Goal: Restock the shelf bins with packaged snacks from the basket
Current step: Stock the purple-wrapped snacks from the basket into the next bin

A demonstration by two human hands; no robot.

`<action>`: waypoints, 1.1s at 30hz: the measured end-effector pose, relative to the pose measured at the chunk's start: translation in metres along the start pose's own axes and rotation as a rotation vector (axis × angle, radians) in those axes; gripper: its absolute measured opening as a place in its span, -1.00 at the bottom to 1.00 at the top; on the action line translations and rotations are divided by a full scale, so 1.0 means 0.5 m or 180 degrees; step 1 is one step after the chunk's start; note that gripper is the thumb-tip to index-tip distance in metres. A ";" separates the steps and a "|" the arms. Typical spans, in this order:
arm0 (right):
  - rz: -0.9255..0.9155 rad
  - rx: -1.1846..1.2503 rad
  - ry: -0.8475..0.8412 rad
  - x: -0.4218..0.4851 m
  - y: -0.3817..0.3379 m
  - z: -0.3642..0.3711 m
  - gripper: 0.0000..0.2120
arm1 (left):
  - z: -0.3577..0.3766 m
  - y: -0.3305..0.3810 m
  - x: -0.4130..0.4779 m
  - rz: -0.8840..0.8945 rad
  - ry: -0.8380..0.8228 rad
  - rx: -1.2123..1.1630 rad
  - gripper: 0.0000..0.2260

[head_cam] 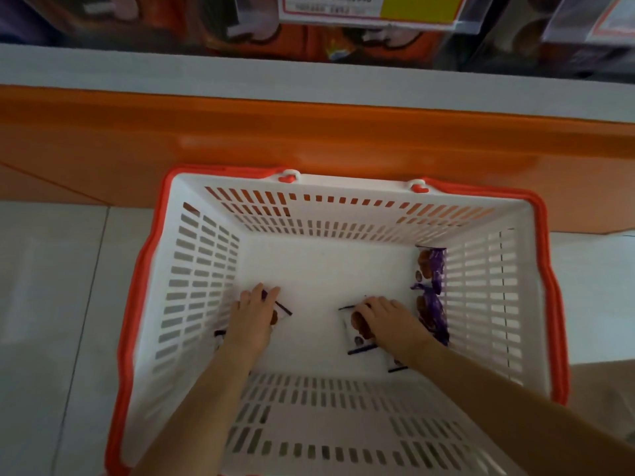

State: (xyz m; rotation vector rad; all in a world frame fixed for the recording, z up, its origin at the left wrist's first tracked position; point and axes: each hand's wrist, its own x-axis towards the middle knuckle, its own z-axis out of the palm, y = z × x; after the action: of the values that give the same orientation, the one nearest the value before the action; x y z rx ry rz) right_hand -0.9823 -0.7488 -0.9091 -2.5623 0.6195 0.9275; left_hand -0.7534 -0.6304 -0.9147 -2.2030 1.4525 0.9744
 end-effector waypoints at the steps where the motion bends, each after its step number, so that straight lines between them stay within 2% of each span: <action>1: 0.0138 -0.0010 0.0126 0.001 0.007 -0.004 -0.46 | 0.003 0.001 0.001 -0.0033 -0.0038 -0.0007 -0.42; 4: 0.0462 0.0155 0.0098 0.002 0.019 -0.011 -0.37 | 0.001 0.014 -0.002 -0.0025 -0.0025 0.0046 -0.48; 8: 0.0675 0.0196 0.0008 0.001 0.019 -0.017 -0.44 | -0.001 0.035 -0.012 0.0103 0.0044 0.0138 -0.67; 12: 0.0673 0.0208 0.0053 0.000 0.013 -0.014 -0.54 | -0.018 0.046 -0.021 0.0154 0.0103 -0.0490 -0.75; 15: 0.0698 0.0361 0.0031 -0.007 0.013 -0.028 -0.62 | -0.042 0.065 -0.030 0.0185 0.0204 -0.1127 -0.68; 18: 0.0833 0.0775 0.0093 -0.019 0.020 -0.057 -0.60 | -0.064 0.088 -0.041 0.0227 0.0278 -0.1667 -0.58; 20: 0.1005 0.1166 0.0232 -0.035 0.028 -0.093 -0.58 | -0.080 0.102 -0.047 0.0300 0.0451 -0.1850 -0.56; 24: 0.1162 0.1419 0.0520 -0.080 0.049 -0.165 -0.55 | -0.124 0.130 -0.067 0.0461 0.1046 -0.1999 -0.75; 29: 0.1080 0.1783 0.0875 -0.133 0.056 -0.220 -0.59 | -0.190 0.161 -0.091 0.0395 0.1448 -0.2252 -0.70; 33: 0.0920 0.2210 0.1226 -0.169 0.063 -0.256 -0.62 | -0.271 0.187 -0.110 0.0649 0.1747 -0.2421 -0.73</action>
State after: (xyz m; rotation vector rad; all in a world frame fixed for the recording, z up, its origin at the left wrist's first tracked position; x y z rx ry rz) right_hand -0.9907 -0.8098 -0.7650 -2.0374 1.1983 0.2050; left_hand -0.8020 -0.7149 -0.7709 -3.1038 1.7615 1.1920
